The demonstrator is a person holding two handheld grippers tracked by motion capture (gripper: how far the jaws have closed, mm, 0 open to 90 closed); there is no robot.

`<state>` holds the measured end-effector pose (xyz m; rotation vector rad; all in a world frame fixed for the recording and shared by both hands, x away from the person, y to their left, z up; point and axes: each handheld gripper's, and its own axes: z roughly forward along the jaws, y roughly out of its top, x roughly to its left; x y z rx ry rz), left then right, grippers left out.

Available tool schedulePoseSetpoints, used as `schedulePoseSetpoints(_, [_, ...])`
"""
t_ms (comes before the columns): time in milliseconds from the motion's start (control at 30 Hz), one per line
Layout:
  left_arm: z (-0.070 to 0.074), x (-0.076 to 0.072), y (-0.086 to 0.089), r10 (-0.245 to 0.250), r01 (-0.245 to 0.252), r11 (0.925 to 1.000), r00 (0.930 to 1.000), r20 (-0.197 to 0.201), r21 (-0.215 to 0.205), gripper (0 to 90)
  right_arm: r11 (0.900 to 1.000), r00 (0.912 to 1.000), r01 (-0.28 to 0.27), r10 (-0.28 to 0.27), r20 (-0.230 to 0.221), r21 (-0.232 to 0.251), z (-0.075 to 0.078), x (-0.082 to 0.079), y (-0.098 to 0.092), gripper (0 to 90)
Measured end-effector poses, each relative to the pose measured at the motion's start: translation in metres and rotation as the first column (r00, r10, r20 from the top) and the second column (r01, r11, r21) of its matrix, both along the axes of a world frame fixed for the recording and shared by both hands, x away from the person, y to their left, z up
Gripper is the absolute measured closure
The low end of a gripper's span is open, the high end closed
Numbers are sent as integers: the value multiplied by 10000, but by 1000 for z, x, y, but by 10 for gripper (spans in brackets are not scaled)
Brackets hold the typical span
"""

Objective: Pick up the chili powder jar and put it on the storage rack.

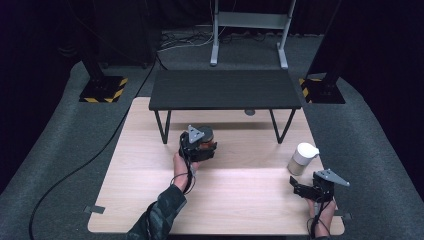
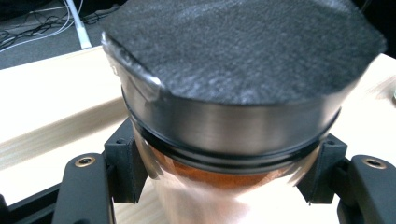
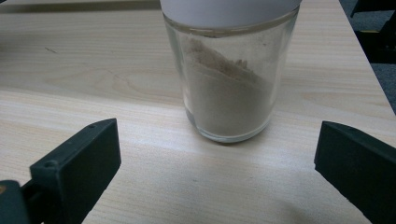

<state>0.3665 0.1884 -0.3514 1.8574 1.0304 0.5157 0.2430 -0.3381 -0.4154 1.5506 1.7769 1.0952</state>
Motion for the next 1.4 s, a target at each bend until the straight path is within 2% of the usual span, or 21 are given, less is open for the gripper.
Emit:
schedulePoseSetpoints(167, [6, -1, 1, -148, 148, 9999, 9999, -2, 30, 314, 10000, 10000, -11, 11, -3, 8, 0, 0, 0, 0])
schedulePoseSetpoints(667, [23, -3, 1, -616, 618, 9976, 9981, 83, -319, 314, 10000, 10000, -60, 60, -9, -15, 0, 1, 0, 0])
schedulePoseSetpoints(1000, [34, -3, 1, -843, 846, 9961, 9964, 130, -247, 314, 10000, 10000, -85, 85, 7, 27, 0, 0, -1, 0])
schedulePoseSetpoints(1400, [54, 3, 4, -1196, 1196, 9923, 9928, 7, -338, 314, 9999, 10000, -93, 93, 0, 86, 0, 1, -3, 0])
